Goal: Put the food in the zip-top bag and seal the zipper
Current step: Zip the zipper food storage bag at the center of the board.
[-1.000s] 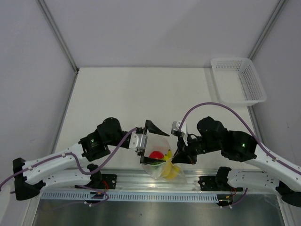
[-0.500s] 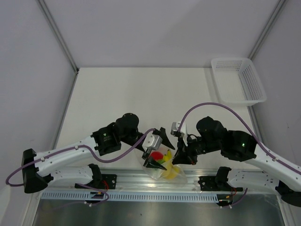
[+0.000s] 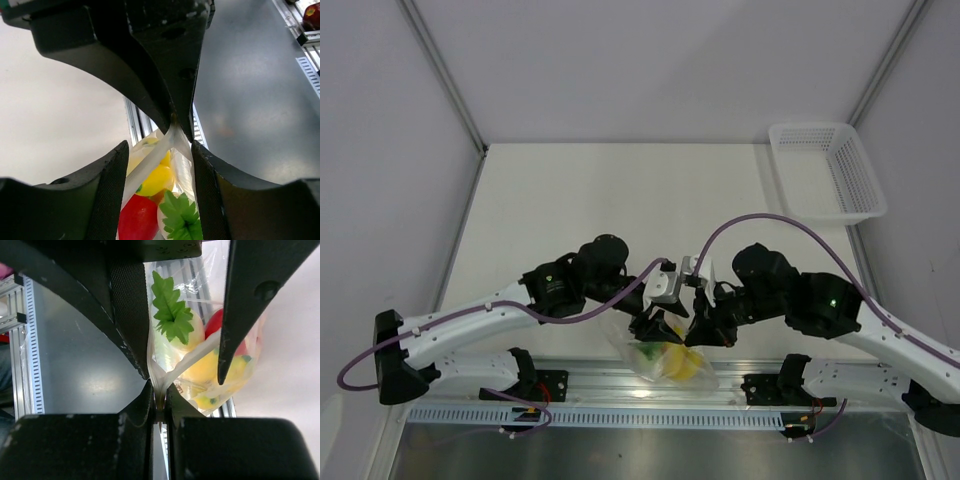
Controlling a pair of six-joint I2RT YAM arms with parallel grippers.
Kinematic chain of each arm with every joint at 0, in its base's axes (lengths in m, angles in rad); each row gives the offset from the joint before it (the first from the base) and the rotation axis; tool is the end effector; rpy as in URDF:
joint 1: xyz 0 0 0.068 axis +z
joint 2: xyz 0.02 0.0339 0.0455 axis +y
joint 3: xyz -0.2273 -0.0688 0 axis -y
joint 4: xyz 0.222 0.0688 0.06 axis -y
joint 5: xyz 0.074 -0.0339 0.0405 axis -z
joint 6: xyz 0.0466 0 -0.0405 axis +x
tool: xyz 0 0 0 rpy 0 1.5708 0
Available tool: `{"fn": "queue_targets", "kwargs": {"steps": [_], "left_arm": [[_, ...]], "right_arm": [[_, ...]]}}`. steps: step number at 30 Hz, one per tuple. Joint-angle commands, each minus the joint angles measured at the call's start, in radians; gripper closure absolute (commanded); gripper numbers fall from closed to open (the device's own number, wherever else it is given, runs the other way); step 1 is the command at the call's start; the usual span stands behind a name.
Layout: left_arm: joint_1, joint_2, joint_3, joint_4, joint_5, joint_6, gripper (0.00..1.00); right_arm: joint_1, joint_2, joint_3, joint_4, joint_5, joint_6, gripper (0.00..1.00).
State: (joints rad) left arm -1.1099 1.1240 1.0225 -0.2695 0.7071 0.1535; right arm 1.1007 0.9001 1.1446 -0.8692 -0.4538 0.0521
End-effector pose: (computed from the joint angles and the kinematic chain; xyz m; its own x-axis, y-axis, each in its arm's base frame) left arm 0.0844 -0.2380 0.3160 -0.0141 0.2897 -0.9570 0.9637 -0.2514 -0.0903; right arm 0.0604 0.1640 0.3357 -0.3147 -0.5160 -0.7967 -0.9473 0.1171 0.2983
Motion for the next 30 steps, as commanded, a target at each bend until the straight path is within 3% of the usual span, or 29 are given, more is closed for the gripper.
{"fn": "queue_targets", "kwargs": {"steps": [1,8,12,15,16,18,19,20,24,30], "left_arm": [[-0.008,-0.015,0.002,-0.03,-0.069,-0.034,0.45],[-0.01,-0.072,-0.061,-0.039,-0.138,-0.087,0.52],[-0.01,-0.101,-0.078,-0.053,-0.162,-0.118,0.63],[-0.01,-0.118,-0.091,-0.045,-0.164,-0.144,0.75],[-0.01,-0.124,-0.102,-0.036,-0.166,-0.179,0.81],[-0.01,-0.141,-0.111,-0.022,-0.17,-0.199,0.91],[-0.01,-0.147,-0.116,-0.008,-0.188,-0.222,0.94],[-0.01,-0.15,-0.121,-0.005,-0.205,-0.236,0.99],[-0.01,-0.168,-0.145,0.027,-0.247,-0.297,0.99],[-0.01,-0.207,-0.18,0.091,-0.268,-0.371,0.99]], "right_arm": [[-0.004,0.016,0.064,0.012,0.023,0.005,1.0],[-0.007,0.029,0.089,0.016,0.066,0.035,1.0],[-0.007,0.042,0.099,-0.007,0.086,0.038,1.0],[-0.007,0.043,0.113,-0.014,0.127,0.054,0.82],[-0.007,0.039,0.115,-0.014,0.156,0.074,0.63],[-0.007,0.031,0.116,-0.01,0.193,0.1,0.45],[-0.007,0.026,0.115,0.008,0.243,0.136,0.18],[-0.007,0.016,0.112,0.016,0.279,0.161,0.01],[-0.005,-0.067,0.016,0.112,0.501,0.297,0.01],[-0.01,-0.245,-0.207,0.289,0.485,0.334,0.01]]}}
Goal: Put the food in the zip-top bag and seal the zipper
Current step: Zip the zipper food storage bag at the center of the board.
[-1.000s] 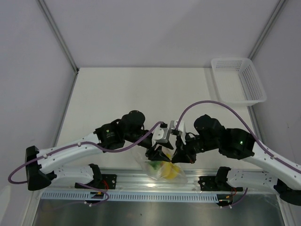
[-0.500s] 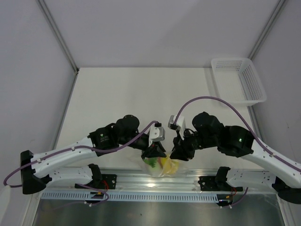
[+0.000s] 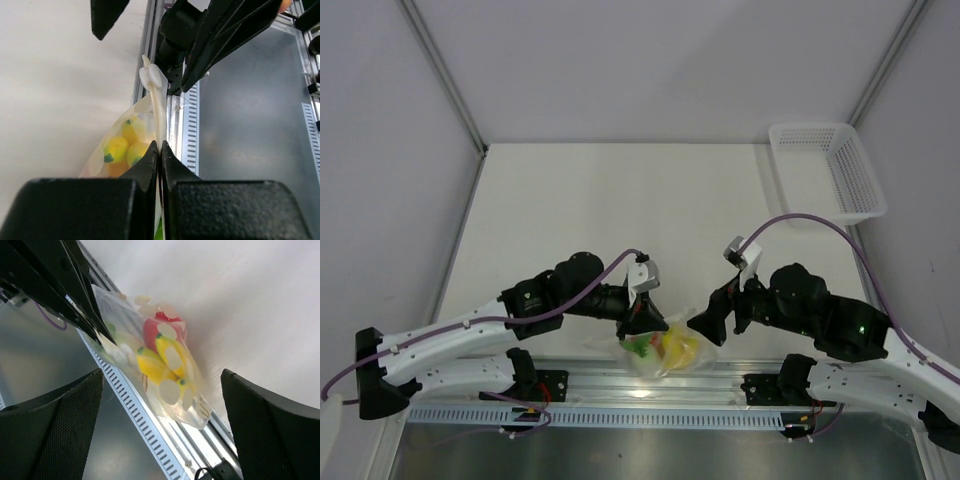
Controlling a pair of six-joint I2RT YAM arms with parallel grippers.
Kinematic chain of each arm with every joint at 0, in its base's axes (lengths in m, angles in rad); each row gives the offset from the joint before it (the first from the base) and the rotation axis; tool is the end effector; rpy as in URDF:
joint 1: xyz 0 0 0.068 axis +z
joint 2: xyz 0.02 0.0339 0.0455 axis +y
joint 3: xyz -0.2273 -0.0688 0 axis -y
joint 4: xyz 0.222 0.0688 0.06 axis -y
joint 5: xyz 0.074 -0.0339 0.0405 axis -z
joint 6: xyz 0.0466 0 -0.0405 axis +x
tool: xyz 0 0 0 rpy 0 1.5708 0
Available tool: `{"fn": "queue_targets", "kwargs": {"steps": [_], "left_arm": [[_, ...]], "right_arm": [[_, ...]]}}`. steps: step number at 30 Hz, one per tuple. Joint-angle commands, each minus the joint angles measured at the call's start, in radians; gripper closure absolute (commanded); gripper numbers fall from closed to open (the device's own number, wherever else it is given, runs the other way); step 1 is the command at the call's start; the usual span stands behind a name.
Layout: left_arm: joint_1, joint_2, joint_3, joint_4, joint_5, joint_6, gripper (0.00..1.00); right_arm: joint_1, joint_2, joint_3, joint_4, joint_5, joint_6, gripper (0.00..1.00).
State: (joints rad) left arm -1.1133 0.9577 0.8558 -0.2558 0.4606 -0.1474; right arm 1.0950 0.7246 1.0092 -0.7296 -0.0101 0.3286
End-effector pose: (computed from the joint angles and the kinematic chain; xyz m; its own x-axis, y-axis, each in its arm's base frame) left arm 0.0806 -0.2106 0.2960 -0.2980 0.3075 -0.9037 0.9541 0.0680 -0.2915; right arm 0.0705 0.1379 0.3322 -0.4748 -0.2170 -0.8529 -0.7816 0.5493 0.2954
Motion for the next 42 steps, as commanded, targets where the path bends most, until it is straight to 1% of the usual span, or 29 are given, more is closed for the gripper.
{"fn": "queue_targets", "kwargs": {"steps": [1,3,4,5,7,10,11,12,15,17,18,20,23,27,29,30,31,33,34,35,37,42], "left_arm": [[-0.006,-0.046,-0.021,0.088,-0.017,-0.081,0.99],[-0.006,-0.063,-0.031,0.113,-0.005,-0.084,0.99],[-0.006,-0.066,-0.035,0.115,0.0,-0.083,0.99],[-0.006,-0.069,-0.04,0.118,-0.002,-0.083,0.99],[-0.006,-0.068,-0.041,0.11,-0.002,-0.083,0.99],[-0.006,-0.063,-0.041,0.107,-0.002,-0.081,0.99],[-0.006,-0.065,-0.046,0.105,-0.002,-0.081,1.0],[-0.006,-0.065,-0.046,0.102,-0.002,-0.081,0.99],[-0.006,-0.079,-0.055,0.108,-0.005,-0.086,1.0],[-0.006,-0.083,-0.058,0.104,-0.01,-0.084,0.99],[-0.006,-0.086,-0.057,0.101,-0.013,-0.083,0.99],[-0.006,-0.094,-0.058,0.096,-0.019,-0.083,0.99],[-0.006,-0.102,-0.061,0.092,-0.028,-0.081,0.99],[-0.006,-0.103,-0.067,0.098,-0.023,-0.084,0.99],[-0.006,-0.099,-0.073,0.099,-0.02,-0.086,1.0],[-0.006,-0.099,-0.072,0.099,-0.017,-0.087,0.99],[-0.006,-0.099,-0.072,0.102,-0.016,-0.089,1.0],[-0.006,-0.102,-0.074,0.104,-0.014,-0.09,0.99],[-0.006,-0.105,-0.075,0.104,-0.014,-0.09,0.99],[-0.006,-0.106,-0.075,0.104,-0.014,-0.092,0.99],[-0.006,-0.114,-0.075,0.098,-0.014,-0.09,0.99],[-0.006,-0.132,-0.052,0.078,-0.025,-0.089,0.99]], "right_arm": [[-0.004,-0.08,-0.104,0.168,0.024,0.053,0.03],[-0.006,-0.097,-0.122,0.223,-0.075,0.035,0.11],[-0.006,-0.102,-0.129,0.24,-0.099,0.032,0.19],[-0.006,-0.103,-0.135,0.252,-0.12,0.03,0.23],[-0.006,-0.09,-0.144,0.295,-0.199,0.02,0.29],[-0.006,-0.067,-0.155,0.334,-0.257,0.01,0.34],[-0.007,-0.047,-0.156,0.337,-0.267,0.009,0.38],[-0.004,-0.039,-0.159,0.34,-0.28,0.003,0.47],[-0.006,-0.021,-0.175,0.367,-0.303,0.0,0.64],[-0.006,-0.033,-0.187,0.386,-0.297,0.003,0.62],[-0.007,-0.04,-0.193,0.391,-0.292,0.003,0.58],[-0.009,-0.068,-0.216,0.395,-0.278,0.01,0.56],[-0.012,-0.105,-0.244,0.4,-0.266,0.027,0.5],[-0.014,-0.139,-0.28,0.421,-0.263,0.05,0.52],[-0.015,-0.149,-0.299,0.436,-0.261,0.056,0.55],[-0.015,-0.151,-0.304,0.455,-0.266,0.062,0.59],[-0.015,-0.152,-0.308,0.463,-0.271,0.064,0.59],[-0.017,-0.146,-0.317,0.492,-0.277,0.072,0.66],[-0.017,-0.139,-0.32,0.502,-0.283,0.073,0.72],[-0.017,-0.136,-0.327,0.512,-0.283,0.075,0.86],[-0.017,-0.12,-0.331,0.538,-0.286,0.084,1.0],[-0.017,-0.1,-0.336,0.572,-0.261,0.101,1.0]]}}
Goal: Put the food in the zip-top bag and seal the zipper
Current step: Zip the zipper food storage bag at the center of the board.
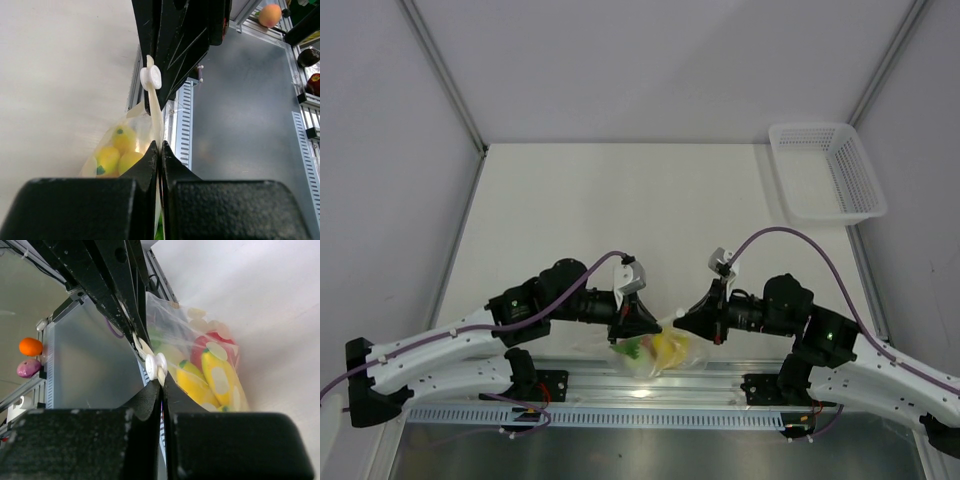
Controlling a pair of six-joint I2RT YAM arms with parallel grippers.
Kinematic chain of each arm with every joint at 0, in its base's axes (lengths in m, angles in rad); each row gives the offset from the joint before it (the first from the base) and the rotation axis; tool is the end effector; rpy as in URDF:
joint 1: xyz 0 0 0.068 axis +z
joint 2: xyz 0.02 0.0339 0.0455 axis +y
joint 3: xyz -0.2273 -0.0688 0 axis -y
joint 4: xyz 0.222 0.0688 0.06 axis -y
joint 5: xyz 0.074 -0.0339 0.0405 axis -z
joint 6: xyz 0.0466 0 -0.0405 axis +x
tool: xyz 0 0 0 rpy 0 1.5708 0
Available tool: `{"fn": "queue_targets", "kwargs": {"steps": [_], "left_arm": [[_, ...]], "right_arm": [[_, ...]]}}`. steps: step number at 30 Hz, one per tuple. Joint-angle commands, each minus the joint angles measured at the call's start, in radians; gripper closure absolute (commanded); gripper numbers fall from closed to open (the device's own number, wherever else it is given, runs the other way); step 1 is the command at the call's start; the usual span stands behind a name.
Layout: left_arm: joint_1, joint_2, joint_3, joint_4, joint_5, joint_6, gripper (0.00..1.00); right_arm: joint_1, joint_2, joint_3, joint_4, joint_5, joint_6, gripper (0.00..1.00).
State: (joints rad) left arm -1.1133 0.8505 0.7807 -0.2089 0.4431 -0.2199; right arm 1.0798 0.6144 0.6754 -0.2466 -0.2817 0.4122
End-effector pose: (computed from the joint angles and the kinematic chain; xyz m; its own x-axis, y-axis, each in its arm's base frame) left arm 0.0737 -0.1948 0.2968 -0.3351 0.2345 -0.9125 0.9422 0.0824 -0.3248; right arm 0.0682 0.1551 0.2960 -0.4707 -0.0642 -0.8800 -0.8593 0.2594 0.4407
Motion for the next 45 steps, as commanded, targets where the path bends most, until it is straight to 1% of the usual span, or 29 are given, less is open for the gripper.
{"fn": "queue_targets", "kwargs": {"steps": [1,3,5,6,7,8,9,11,12,13,15,16,19,26,29,32,33,35,36,41,42,45], "left_arm": [[-0.006,-0.031,0.037,0.013,-0.012,-0.015,0.99],[-0.006,-0.033,0.081,-0.02,-0.049,-0.01,0.99],[-0.006,-0.037,0.11,-0.079,-0.078,0.0,0.95],[-0.006,-0.039,0.147,-0.095,-0.084,0.005,0.86],[-0.006,-0.042,0.156,-0.109,-0.087,0.013,0.79],[-0.006,-0.053,0.164,-0.128,-0.089,0.03,0.7],[-0.006,-0.059,0.173,-0.133,-0.099,0.036,0.57],[-0.006,-0.08,0.181,-0.139,-0.113,0.057,0.5],[-0.006,-0.087,0.184,-0.136,-0.122,0.063,0.43],[-0.006,-0.091,0.184,-0.132,-0.126,0.068,0.4],[-0.006,-0.093,0.193,-0.115,-0.121,0.079,0.35],[-0.006,-0.088,0.196,-0.109,-0.113,0.082,0.35],[-0.006,-0.045,0.218,-0.098,-0.087,0.09,0.35],[-0.006,0.045,0.227,-0.052,-0.06,0.097,0.34],[-0.006,0.074,0.233,-0.046,-0.031,0.099,0.35],[-0.005,0.09,0.23,-0.04,-0.024,0.099,0.39],[-0.005,0.091,0.23,-0.041,-0.021,0.1,0.48],[-0.003,0.094,0.232,-0.041,-0.008,0.1,0.58],[-0.003,0.093,0.23,-0.041,-0.003,0.1,0.65],[0.001,0.078,0.216,-0.037,0.006,0.091,0.77],[0.006,0.075,0.215,-0.035,0.011,0.087,0.83],[0.007,0.074,0.212,-0.032,0.022,0.074,0.94]], "right_arm": [[-0.001,0.01,-0.002,0.092,0.019,0.016,1.0],[-0.001,0.002,0.003,0.104,0.055,0.02,1.0],[-0.001,0.001,0.016,0.119,0.068,0.016,1.0],[-0.001,0.004,0.024,0.125,0.07,0.011,1.0],[-0.001,0.007,0.032,0.128,0.069,0.007,1.0],[-0.001,0.013,0.05,0.133,0.065,0.002,1.0],[-0.001,0.031,0.062,0.132,0.055,-0.01,1.0],[-0.001,0.056,0.096,0.124,0.035,-0.029,1.0],[-0.001,0.08,0.107,0.113,0.01,-0.047,1.0],[-0.001,0.091,0.116,0.109,-0.006,-0.058,1.0],[-0.001,0.108,0.136,0.098,-0.042,-0.084,1.0],[-0.001,0.123,0.142,0.092,-0.077,-0.092,1.0],[-0.001,0.142,0.165,0.081,-0.135,-0.111,1.0],[-0.001,0.125,0.171,0.061,-0.148,-0.119,1.0],[-0.001,0.117,0.17,0.053,-0.146,-0.121,1.0],[-0.001,0.113,0.17,0.049,-0.152,-0.124,1.0],[-0.001,0.11,0.17,0.046,-0.151,-0.125,1.0],[-0.001,0.108,0.168,0.041,-0.148,-0.127,1.0],[-0.001,0.108,0.168,0.04,-0.146,-0.127,1.0],[-0.001,0.105,0.159,0.038,-0.131,-0.127,1.0],[-0.001,0.105,0.155,0.038,-0.122,-0.125,1.0],[0.0,0.105,0.147,0.036,-0.054,-0.11,1.0]]}}
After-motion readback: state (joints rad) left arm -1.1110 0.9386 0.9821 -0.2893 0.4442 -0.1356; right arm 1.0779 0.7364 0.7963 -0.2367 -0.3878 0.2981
